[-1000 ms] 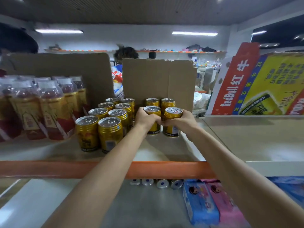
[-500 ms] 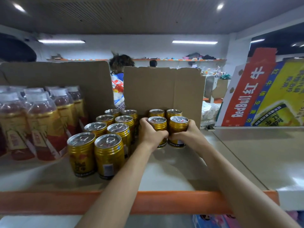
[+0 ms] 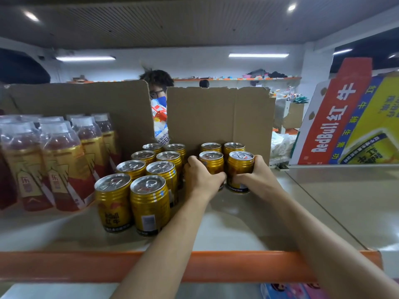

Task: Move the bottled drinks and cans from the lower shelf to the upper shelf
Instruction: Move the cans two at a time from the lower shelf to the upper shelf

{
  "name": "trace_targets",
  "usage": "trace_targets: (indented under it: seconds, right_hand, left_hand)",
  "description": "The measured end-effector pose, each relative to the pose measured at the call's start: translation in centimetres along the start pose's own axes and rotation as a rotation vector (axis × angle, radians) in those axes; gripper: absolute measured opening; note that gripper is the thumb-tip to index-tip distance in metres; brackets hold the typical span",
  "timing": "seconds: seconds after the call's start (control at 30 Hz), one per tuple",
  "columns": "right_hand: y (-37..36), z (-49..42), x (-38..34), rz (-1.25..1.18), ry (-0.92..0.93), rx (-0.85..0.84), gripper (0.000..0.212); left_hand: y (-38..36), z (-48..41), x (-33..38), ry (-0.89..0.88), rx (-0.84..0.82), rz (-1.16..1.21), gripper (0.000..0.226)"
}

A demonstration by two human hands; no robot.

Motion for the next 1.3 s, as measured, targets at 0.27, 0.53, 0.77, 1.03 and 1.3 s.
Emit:
trace_targets:
  seconds: [0.27, 0.53, 0.77, 1.03, 1.3]
  right_hand:
    - [0.4, 0.1, -0.4, 0.049, 0.055, 0.039, 0.059]
    - [0.5, 0.5, -1.3, 0.091, 0.145, 0.056, 0.075]
    - [0.5, 0.5, -1.2, 0.058, 0.17, 0.042, 0.063]
    - [0.6, 0.5, -1.1, 0.058, 0.156, 0.028, 0.056]
    - [0.4, 0.5, -1.2, 0.119, 0.151, 0.02, 0.05]
  left_hand:
    - [0.2, 0.0, 0.2, -0.028, 0.028, 0.003, 0.072]
    - [0.0, -0.1, 0.3, -0.056, 0.04, -0.013, 0.064]
    - [0.3, 0.1, 0.2, -0.074, 0.045, -0.055, 0.059]
    - [0.3, 0.4, 0.1, -0.065, 0.036, -0.098, 0.059]
    - [0.7, 1.0, 0.5, -0.011, -0.012, -0.138, 0.059]
Point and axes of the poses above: each hand's wrist, its own z-axis away from the middle knuckle, its own y-axis out of the back of the hand, x = y × z, the point moved 8 cm from there along -z, towards the middle knuckle, and after that the axes turned 13 degrees about x, right-handed, at the moved point
